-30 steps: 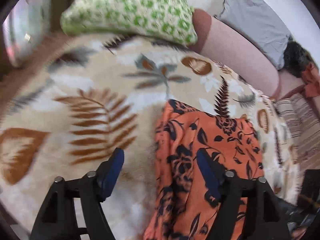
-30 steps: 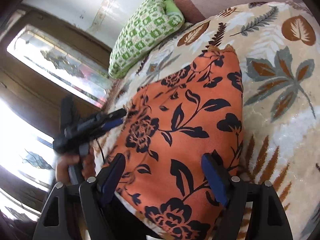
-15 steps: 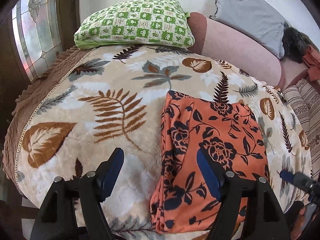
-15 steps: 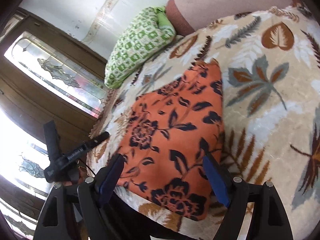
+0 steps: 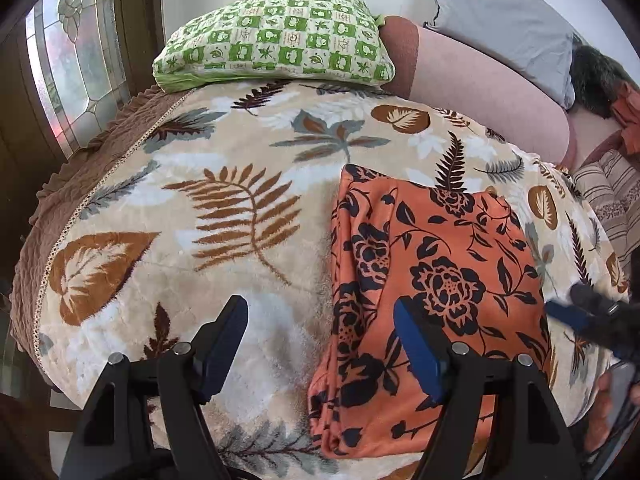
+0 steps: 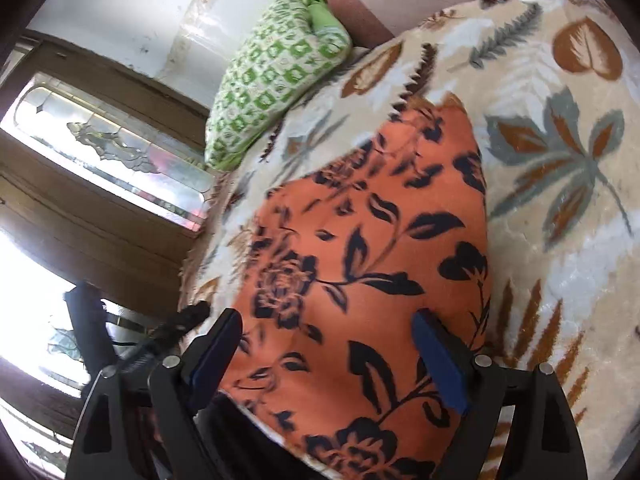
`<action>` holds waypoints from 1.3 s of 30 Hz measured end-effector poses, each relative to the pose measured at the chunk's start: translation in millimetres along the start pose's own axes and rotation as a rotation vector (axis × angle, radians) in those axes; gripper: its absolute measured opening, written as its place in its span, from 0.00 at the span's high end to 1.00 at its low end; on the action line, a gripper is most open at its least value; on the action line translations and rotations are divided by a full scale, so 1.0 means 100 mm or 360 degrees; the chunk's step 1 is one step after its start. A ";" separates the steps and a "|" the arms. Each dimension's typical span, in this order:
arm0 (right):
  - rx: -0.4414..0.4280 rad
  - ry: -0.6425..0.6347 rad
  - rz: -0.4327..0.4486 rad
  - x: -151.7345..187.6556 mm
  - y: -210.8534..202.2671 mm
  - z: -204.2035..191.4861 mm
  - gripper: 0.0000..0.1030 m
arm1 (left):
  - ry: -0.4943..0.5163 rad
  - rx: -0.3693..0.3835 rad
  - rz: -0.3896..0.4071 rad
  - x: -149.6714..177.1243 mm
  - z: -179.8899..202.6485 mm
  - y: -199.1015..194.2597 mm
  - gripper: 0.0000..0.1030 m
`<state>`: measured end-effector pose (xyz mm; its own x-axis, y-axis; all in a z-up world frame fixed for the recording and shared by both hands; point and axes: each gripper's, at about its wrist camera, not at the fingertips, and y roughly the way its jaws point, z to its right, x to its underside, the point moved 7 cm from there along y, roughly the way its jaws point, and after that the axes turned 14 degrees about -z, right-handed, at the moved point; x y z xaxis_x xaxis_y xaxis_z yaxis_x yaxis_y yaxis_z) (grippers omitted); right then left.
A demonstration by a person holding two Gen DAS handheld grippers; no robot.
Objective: Fold small clothes
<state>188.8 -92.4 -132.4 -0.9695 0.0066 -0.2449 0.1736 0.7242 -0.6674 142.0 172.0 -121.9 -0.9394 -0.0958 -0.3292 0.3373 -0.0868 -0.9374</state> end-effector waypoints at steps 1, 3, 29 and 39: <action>-0.0010 -0.0023 0.0028 -0.06 -0.05 -0.04 0.14 | 0.0013 0.0008 -0.0009 -0.01 0.03 0.03 0.26; -0.0029 -0.0028 0.0058 -0.17 -0.07 -0.07 0.14 | 0.0052 -0.0056 -0.0049 -0.01 0.08 0.15 0.26; 0.0047 0.0026 -0.0170 -0.36 0.44 0.26 0.04 | 0.0025 -0.0173 -0.0168 0.08 -0.01 0.48 0.17; 0.0006 0.0024 -0.0162 -0.12 0.35 0.16 0.02 | 0.0034 -0.0192 -0.0156 0.10 -0.02 0.47 0.15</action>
<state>209.0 -78.3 -164.5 -0.9847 -0.0564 -0.1651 0.0746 0.7192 -0.6908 147.7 169.2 -169.3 -0.9689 -0.0715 -0.2368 0.2356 0.0252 -0.9715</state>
